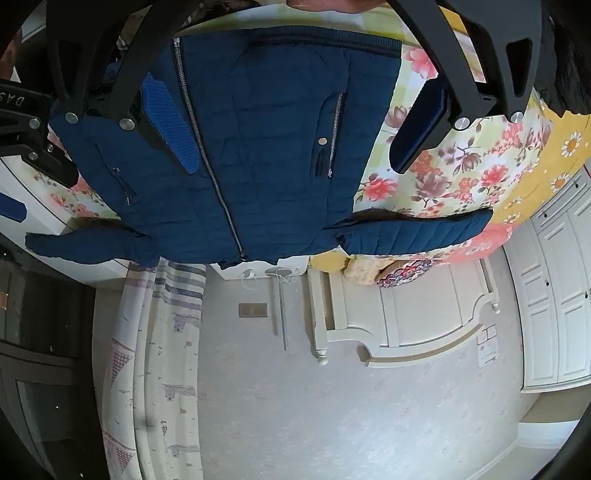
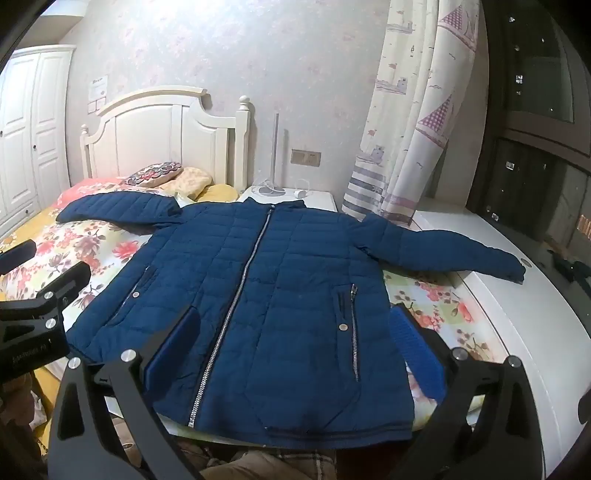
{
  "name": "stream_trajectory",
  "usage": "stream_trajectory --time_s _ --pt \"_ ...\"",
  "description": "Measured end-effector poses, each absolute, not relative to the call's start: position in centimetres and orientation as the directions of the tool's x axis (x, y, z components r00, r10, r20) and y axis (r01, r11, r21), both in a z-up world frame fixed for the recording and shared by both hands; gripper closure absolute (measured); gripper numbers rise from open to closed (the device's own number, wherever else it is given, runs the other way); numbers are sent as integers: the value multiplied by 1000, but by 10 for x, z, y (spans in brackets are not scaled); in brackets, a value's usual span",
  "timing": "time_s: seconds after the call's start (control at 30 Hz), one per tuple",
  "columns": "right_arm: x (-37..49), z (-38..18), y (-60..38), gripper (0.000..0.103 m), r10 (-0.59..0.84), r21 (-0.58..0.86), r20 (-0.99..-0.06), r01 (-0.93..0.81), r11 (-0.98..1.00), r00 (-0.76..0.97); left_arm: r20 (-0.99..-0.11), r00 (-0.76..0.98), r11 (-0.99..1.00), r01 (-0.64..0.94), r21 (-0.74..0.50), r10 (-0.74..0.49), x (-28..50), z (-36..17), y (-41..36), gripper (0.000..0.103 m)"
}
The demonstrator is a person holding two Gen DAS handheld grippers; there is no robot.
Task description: Fold large clothes
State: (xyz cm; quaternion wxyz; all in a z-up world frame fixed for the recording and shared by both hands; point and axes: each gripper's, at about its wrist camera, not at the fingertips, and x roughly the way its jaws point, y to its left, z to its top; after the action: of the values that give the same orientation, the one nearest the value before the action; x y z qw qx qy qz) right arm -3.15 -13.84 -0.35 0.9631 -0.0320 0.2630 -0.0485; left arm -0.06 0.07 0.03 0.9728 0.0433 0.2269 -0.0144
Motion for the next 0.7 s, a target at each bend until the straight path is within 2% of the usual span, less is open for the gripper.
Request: stream_trajectory --time_s 0.7 --pt "-31 -2 -137 2 -113 -91 -503 77 993 857 -453 891 997 37 74 1 -2 -1 5 4"
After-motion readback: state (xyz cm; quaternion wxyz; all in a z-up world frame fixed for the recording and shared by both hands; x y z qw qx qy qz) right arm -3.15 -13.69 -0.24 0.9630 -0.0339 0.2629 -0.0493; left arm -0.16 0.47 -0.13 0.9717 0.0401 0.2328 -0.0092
